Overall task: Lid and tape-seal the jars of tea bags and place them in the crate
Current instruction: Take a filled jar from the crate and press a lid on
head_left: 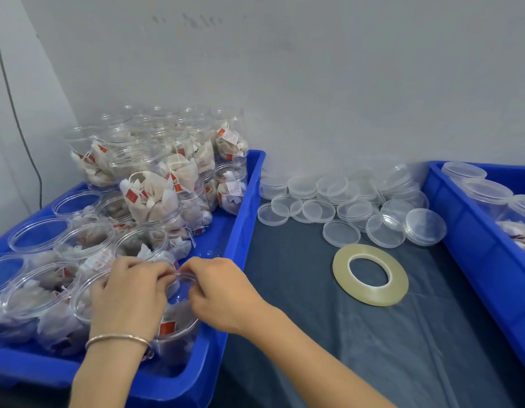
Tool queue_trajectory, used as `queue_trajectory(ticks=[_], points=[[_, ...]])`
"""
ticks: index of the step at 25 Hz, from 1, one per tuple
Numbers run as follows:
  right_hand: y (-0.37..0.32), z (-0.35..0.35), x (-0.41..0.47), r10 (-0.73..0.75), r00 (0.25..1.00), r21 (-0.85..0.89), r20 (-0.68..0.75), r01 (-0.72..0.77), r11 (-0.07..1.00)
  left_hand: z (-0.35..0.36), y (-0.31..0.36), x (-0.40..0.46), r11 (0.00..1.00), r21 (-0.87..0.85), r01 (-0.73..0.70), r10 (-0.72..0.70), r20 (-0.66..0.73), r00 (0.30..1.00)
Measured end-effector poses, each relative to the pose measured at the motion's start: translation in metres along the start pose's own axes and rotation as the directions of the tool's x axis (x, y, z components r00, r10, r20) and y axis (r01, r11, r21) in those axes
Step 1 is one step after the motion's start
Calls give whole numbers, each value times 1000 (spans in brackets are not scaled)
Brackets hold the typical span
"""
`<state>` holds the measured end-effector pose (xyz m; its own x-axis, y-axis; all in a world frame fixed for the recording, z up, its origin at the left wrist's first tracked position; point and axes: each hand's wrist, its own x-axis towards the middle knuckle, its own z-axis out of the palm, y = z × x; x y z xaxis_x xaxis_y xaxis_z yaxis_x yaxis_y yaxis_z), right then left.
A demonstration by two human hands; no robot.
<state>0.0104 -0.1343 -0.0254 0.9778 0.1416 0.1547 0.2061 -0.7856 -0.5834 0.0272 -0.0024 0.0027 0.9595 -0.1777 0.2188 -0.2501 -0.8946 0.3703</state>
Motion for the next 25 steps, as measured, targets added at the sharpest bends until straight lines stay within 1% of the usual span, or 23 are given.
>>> queue_trajectory(ticks=[2,4,5,7,9,10,12,13,15,16,18,20,21,23,24,25], points=[[-3,-9,-1,16,996,110,-86,-6,994,-6,6,6,992,-97,-75,64,-110,992],[-9,-25,-3,32,971,235,-238,26,972,-16,22,13,952,-264,-157,96,-229,969],[-11,-35,-4,45,945,294,-325,56,954,-21,33,16,909,-365,-201,97,-282,954],[-10,-59,-6,82,880,347,-468,97,933,-27,61,21,788,-546,-284,94,-348,933],[0,-85,-12,169,830,382,-531,57,922,-23,89,23,648,-684,-335,139,-327,935],[10,-97,-17,213,818,391,-534,15,920,-15,101,21,604,-717,-348,193,-291,937],[34,-117,-29,307,811,378,-497,-116,919,10,118,10,590,-720,-365,344,-184,921],[48,-122,-35,367,808,381,-461,-193,904,26,123,4,575,-739,-350,403,-117,908],[75,-122,-45,470,788,388,-398,-320,864,61,125,-3,528,-806,-266,466,14,885],[87,-117,-48,504,775,374,-380,-370,850,79,124,-4,524,-821,-226,477,63,876],[108,-102,-54,531,762,311,-371,-437,844,112,126,-4,533,-832,-152,441,119,890],[124,-92,-55,517,761,258,-391,-449,855,138,129,-3,500,-862,-84,350,112,930],[131,-90,-55,506,766,286,-396,-421,861,148,130,-3,470,-880,-68,315,95,944],[140,-92,-52,513,763,449,-394,-327,831,161,128,1,408,-910,-71,290,56,955],[151,-90,-50,539,739,498,-405,-316,808,166,126,3,383,-920,-79,295,41,955],[163,-89,-48,557,715,453,-423,-366,813,169,125,5,361,-929,-85,303,31,952]])
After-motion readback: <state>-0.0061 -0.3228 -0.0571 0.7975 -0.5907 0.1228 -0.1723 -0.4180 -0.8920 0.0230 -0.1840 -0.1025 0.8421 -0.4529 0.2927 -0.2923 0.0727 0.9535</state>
